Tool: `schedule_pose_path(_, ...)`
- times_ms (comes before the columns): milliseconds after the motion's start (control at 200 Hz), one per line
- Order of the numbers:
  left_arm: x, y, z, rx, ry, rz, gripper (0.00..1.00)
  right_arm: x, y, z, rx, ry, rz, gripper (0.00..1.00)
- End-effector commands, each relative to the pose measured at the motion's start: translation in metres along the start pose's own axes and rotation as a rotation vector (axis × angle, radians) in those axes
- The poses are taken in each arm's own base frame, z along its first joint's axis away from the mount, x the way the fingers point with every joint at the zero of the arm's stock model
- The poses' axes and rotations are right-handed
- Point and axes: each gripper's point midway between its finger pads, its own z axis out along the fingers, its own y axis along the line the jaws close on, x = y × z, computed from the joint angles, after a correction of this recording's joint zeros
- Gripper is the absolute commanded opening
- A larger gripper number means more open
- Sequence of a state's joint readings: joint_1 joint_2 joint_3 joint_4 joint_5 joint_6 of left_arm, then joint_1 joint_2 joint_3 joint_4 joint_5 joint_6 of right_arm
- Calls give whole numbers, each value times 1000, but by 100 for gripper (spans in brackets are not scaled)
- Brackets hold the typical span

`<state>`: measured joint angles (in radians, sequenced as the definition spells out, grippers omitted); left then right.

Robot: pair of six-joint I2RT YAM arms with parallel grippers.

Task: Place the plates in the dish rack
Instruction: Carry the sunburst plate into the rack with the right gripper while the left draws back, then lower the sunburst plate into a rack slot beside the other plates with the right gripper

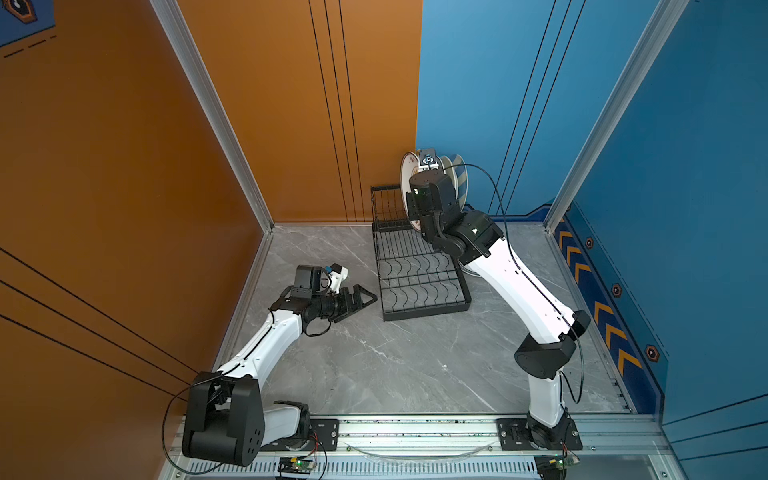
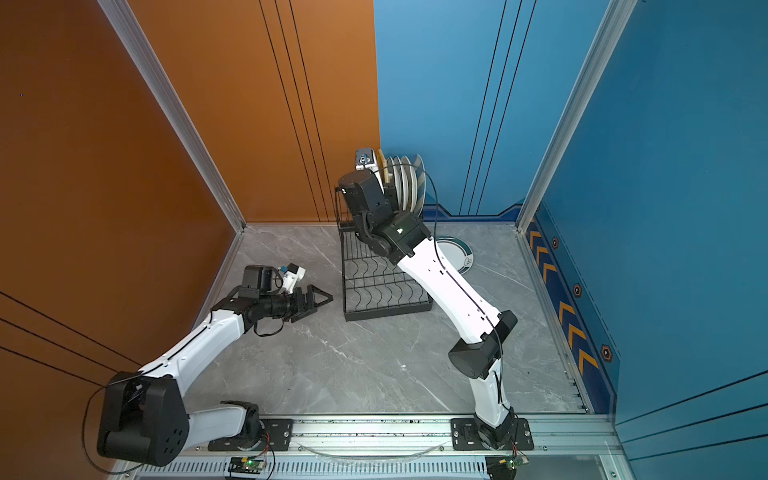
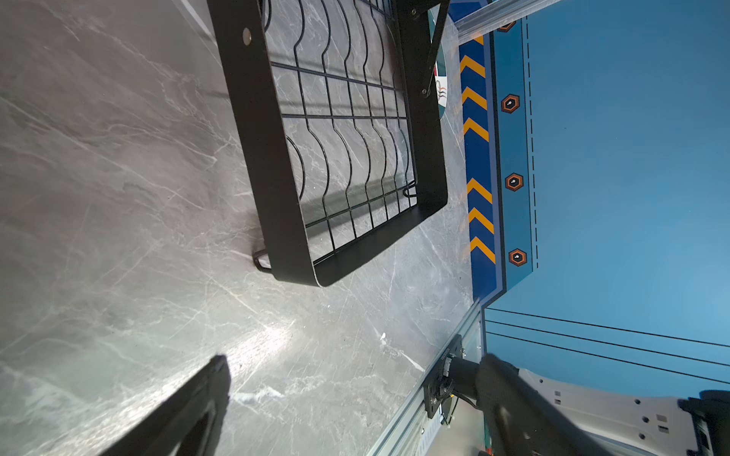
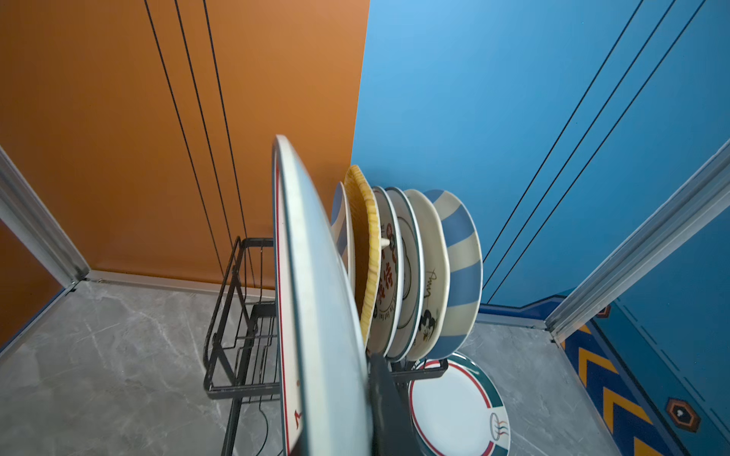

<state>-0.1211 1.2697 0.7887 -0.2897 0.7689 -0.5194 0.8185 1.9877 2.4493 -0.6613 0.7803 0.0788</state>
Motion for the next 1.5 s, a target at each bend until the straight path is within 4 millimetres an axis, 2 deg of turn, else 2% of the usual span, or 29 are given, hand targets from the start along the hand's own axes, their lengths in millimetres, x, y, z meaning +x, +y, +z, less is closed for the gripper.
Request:
schedule_pose_path(0, 4, 6, -3, -17, -3, 2, 98, -41, -12, 1, 93, -147, 40, 0)
schedule_pose_path(220, 4, 7, -3, -19, -4, 0, 98, -44, -12, 23, 127, -194, 48, 0)
schedule_pose_path(235, 4, 7, -3, -21, -4, -1, 98, -34, -4, 33, 129, -179, 29, 0)
schedule_pose_path(395, 6, 10, -3, -27, -3, -10, 98, -25, 3, 53, 141, -191, 26, 0)
schedule_pose_path(791, 9, 14, -4, -39, -9, -29, 98, -1, 14, 87, 163, -186, 22, 0)
schedule_pose_path(1496, 18, 23, -8, -61, -24, -52, 98, 37, 18, 122, 192, -132, 12, 0)
